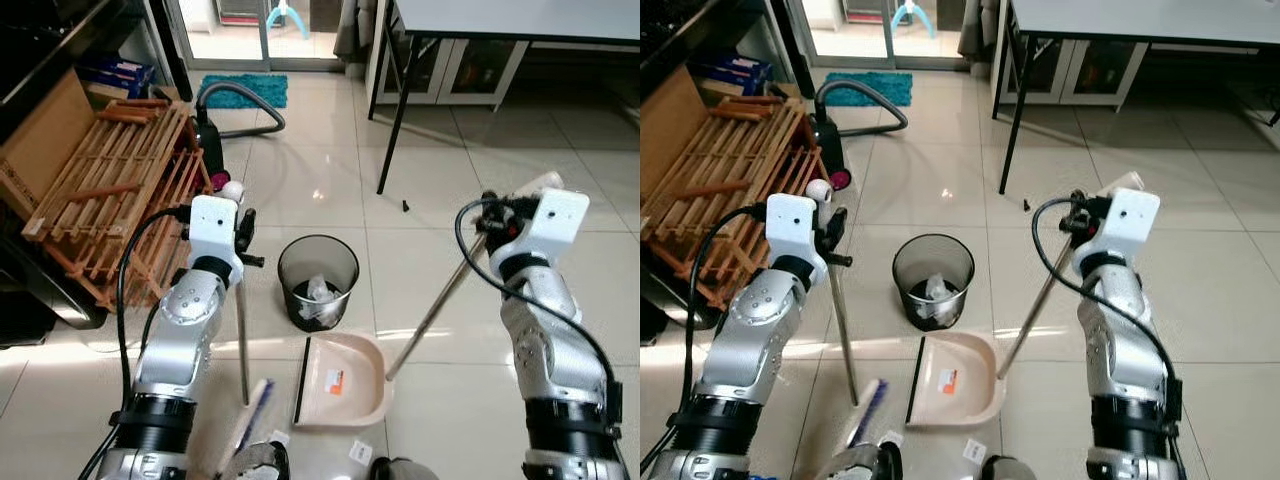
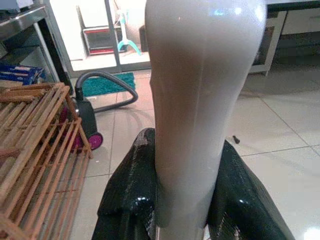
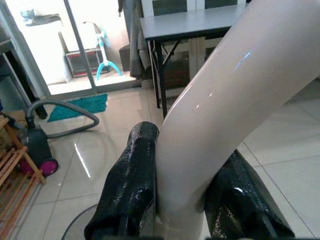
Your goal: Sweep floor
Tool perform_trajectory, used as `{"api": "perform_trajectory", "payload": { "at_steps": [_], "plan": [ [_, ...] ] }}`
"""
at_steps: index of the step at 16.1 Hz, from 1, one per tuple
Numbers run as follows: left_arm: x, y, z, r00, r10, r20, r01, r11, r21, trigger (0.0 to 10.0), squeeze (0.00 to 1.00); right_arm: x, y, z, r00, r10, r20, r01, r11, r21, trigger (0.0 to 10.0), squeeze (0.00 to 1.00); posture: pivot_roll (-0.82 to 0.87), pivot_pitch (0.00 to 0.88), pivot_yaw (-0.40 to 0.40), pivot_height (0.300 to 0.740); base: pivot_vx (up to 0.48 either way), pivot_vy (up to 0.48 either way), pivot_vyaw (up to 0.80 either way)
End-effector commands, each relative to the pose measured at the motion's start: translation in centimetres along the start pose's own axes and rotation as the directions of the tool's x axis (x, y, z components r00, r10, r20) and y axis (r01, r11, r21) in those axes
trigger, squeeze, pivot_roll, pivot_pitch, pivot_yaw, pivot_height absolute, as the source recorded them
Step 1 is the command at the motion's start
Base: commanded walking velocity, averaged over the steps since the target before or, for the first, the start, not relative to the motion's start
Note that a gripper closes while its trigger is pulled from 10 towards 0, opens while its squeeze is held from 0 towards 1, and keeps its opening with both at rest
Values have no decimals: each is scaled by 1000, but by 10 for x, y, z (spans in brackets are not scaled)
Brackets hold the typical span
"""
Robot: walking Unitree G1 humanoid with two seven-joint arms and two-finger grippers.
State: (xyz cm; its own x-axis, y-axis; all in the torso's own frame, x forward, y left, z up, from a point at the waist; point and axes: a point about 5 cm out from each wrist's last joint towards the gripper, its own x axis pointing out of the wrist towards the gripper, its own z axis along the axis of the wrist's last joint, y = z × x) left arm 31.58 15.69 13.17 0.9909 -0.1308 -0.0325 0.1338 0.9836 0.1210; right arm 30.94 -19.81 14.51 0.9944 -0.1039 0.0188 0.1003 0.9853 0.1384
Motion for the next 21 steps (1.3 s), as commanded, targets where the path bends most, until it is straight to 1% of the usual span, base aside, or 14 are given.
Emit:
{"api": "perform_trajectory", "payload": {
  "at_steps": [1, 3, 7, 10, 16, 21],
  "plan": [
    [-3, -2, -1, 1000, -23, 0, 23, 999, 33, 10000, 0, -3, 5, 2, 1000, 6, 5, -6, 1000, -1, 10000, 0, -7, 53, 22, 740, 0, 0, 0],
    [-6, -4, 3, 999, -38, 17, 37, 997, 67, 10000, 0, -7, 7, 1, 1000, 7, 7, -7, 1000, -6, 10000, 0, -4, 50, 19, 740, 0, 0, 0],
    [-10, -4, 4, 999, -36, 24, 34, 996, 86, 10000, 0, -7, 7, 5, 1000, -2, 27, 2, 1000, -7, 10000, 0, -3, 45, 23, 740, 0, 0, 0],
    [-12, -3, 5, 999, -35, 30, 32, 995, 92, 10000, 0, -8, 6, 5, 1000, -4, 30, 5, 1000, -10, 10000, 0, -5, 42, 23, 740, 0, 0, 0],
    [-13, -3, 10, 998, -28, 51, 23, 996, 92, 10000, 0, -6, 5, 13, 998, -9, 55, 10, 1000, -19, 10000, 0, -8, 43, 16, 740, 0, 0, 0],
    [-12, -3, 10, 998, -29, 55, 24, 996, 88, 10000, 0, -8, 2, 14, 998, -21, 61, 23, 999, -34, 10000, 0, -14, 45, 18, 740, -300, 0, 0]
  ]
}}
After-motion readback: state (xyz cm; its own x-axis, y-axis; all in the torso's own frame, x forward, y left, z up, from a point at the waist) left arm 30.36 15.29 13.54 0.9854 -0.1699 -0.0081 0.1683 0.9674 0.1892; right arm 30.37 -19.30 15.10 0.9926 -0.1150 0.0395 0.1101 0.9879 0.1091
